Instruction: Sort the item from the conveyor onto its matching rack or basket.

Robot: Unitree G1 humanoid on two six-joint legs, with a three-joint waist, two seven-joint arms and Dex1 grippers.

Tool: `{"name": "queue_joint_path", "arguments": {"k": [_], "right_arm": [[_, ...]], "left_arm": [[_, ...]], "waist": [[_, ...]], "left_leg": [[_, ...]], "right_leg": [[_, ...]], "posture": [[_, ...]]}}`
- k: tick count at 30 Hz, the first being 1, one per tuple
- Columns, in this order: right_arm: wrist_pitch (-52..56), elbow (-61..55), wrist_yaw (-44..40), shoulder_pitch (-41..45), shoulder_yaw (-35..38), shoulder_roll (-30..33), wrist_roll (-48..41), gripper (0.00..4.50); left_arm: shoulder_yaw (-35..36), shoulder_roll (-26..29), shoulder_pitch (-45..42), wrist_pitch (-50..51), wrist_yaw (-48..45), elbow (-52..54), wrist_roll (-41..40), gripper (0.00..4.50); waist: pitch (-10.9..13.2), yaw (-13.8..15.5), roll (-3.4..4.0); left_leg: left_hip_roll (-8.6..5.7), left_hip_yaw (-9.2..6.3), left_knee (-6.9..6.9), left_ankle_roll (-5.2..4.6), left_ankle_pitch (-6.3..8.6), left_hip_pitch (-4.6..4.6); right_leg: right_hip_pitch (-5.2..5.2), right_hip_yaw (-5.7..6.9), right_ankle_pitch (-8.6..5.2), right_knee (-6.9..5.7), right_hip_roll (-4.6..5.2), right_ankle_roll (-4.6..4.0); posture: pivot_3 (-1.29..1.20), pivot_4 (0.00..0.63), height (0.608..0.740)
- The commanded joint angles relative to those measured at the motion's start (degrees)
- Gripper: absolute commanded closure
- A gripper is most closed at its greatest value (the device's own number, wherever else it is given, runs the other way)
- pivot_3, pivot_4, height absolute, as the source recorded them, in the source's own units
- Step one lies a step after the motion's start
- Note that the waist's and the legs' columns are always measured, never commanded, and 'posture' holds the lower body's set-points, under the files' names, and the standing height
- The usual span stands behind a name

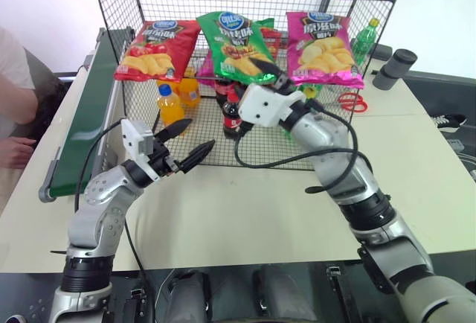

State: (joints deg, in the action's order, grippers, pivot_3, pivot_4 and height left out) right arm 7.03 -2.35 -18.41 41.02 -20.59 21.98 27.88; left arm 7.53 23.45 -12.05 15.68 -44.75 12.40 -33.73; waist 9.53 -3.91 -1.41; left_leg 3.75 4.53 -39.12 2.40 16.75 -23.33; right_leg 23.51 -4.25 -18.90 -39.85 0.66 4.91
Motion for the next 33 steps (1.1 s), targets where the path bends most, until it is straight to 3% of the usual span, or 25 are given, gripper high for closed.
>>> {"name": "queue_joint_path", "arguments": {"k": [1,12,16,26,28,31,33], "right_arm": [[-0.63,2.93,0.91,0.49,1.12,-1.87,-0.84,3.26],[-2.57,2.69,2.7,3.98,2.45,-2.74,1.85,3.26],[-3.23,5.87,2.38,5.22,1.65,-4.04,1.79,4.45],[-5.25,11.6,4.25,7.37,1.49,-5.46,3.15,4.45],[-5.96,10.48,1.83,6.64,2.17,-6.03,-0.12,4.45],[-5.35,7.68,0.31,6.24,3.71,-7.49,-3.73,3.28],[-4.67,5.59,-0.38,6.29,3.5,-7.8,-3.79,2.25]], "left_arm": [[0.43,0.09,-0.37,-1.11,0.25,1.11,0.25,0.0],[0.03,-0.49,0.7,-0.88,1.77,2.65,0.43,0.0],[0.27,-0.57,0.55,-1.48,1.26,1.6,0.61,0.0],[0.88,-0.49,1.41,-2.29,0.64,0.81,0.39,0.0],[0.8,-0.52,1.62,-2.53,0.53,0.79,0.46,0.0],[0.69,-0.52,1.87,-2.83,0.31,0.67,0.51,0.0],[0.8,-0.76,1.85,-2.74,0.55,0.42,0.32,0.0]], "waist": [[0.0,-0.02,0.0],[0.0,-0.04,0.0],[0.0,-0.11,0.0],[0.0,-0.08,0.0],[0.0,-0.07,0.0],[0.0,-0.13,0.0],[0.0,-0.08,0.0]], "left_leg": [[0.0,0.0,0.01,0.0,0.0,0.0],[0.03,0.0,0.02,0.01,0.0,-0.01],[0.03,0.0,0.02,0.01,-0.01,-0.01],[0.03,0.01,0.01,0.02,-0.01,-0.01],[0.03,0.0,0.01,0.02,-0.01,-0.01],[0.04,0.0,0.02,0.01,-0.01,-0.01],[0.05,0.0,0.02,0.01,-0.01,-0.01]], "right_leg": [[0.01,0.0,0.0,0.0,-0.01,0.0],[0.04,0.0,0.0,-0.01,-0.01,0.0],[0.04,0.0,0.0,-0.01,-0.02,0.0],[0.04,0.0,0.0,-0.04,0.0,0.0],[0.04,0.0,0.0,-0.04,0.0,0.0],[0.04,0.0,0.0,-0.04,-0.01,0.0],[0.05,0.01,0.0,-0.04,-0.02,0.0]], "posture": [[0.0,0.15,0.74],[0.0,0.15,0.74],[0.0,0.15,0.74],[0.0,0.15,0.74],[0.0,0.15,0.74],[0.0,0.15,0.74],[0.0,0.15,0.74]]}}
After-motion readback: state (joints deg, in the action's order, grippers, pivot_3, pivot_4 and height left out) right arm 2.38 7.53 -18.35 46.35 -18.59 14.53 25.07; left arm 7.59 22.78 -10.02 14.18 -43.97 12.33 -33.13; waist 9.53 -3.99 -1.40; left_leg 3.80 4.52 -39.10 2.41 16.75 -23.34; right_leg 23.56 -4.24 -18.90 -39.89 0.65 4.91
